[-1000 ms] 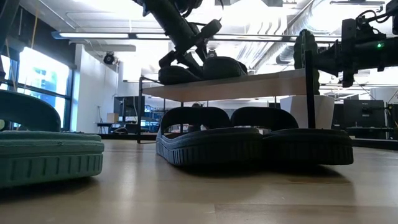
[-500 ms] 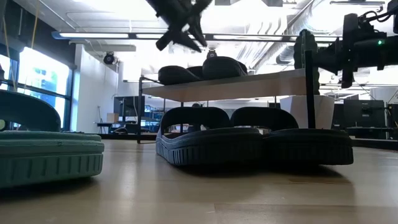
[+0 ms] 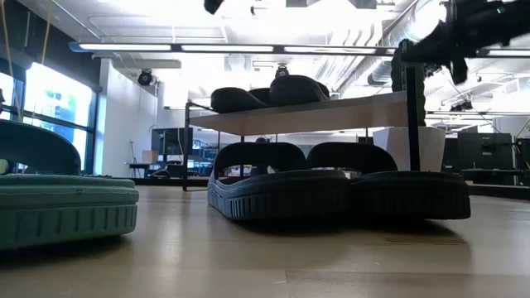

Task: Pick and place slides into the shelf
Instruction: Adjust the black slide on the shelf

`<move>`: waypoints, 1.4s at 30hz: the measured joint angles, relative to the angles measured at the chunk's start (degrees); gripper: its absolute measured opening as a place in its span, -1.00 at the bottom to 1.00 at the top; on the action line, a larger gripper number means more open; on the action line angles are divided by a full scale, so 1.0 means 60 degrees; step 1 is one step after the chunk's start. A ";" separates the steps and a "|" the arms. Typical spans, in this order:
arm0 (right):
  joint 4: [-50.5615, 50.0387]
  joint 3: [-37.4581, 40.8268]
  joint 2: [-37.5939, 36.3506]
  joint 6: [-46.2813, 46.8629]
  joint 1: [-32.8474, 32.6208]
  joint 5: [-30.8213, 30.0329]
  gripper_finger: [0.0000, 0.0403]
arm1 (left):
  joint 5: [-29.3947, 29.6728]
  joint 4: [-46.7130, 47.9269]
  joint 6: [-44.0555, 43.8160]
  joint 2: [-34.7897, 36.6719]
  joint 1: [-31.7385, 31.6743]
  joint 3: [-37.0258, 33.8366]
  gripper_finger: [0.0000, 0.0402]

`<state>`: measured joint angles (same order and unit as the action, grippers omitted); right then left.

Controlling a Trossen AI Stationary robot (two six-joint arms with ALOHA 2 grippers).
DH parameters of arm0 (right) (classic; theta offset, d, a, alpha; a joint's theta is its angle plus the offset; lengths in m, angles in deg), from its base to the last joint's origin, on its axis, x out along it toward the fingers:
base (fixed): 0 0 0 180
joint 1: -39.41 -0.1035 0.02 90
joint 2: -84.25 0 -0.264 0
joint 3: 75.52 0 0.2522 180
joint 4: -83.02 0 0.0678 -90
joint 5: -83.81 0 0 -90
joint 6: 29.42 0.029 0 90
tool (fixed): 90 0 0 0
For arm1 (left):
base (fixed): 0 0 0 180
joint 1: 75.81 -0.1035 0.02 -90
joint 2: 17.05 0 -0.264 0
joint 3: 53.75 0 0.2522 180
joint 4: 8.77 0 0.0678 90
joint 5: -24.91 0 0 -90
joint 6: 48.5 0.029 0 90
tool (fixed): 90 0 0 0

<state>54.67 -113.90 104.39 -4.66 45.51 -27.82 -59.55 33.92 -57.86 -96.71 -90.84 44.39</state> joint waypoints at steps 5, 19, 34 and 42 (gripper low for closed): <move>-0.0855 -0.1731 0.2648 -0.0855 0.0001 0.1028 -1.00 | -0.0001 0.0500 0.0021 0.0180 0.0009 0.0000 -0.56; -0.2286 -0.5206 0.8324 -0.2958 -0.0024 0.2477 -1.00 | 0.0004 0.1872 0.0010 0.0199 0.0009 0.0000 -0.56; -0.2246 -0.5728 0.9778 -0.3116 -0.0283 0.3014 -1.00 | 0.0080 0.2194 0.0199 0.0199 0.0009 0.0000 -0.56; -0.2005 -0.5728 0.9788 -0.3119 0.0021 0.2758 -1.00 | 0.0193 0.2194 0.0203 0.0199 0.0009 0.0000 -0.56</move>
<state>42.64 -148.26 163.12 -23.37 45.63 -11.28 -58.39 47.08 -56.64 -95.52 -90.79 44.39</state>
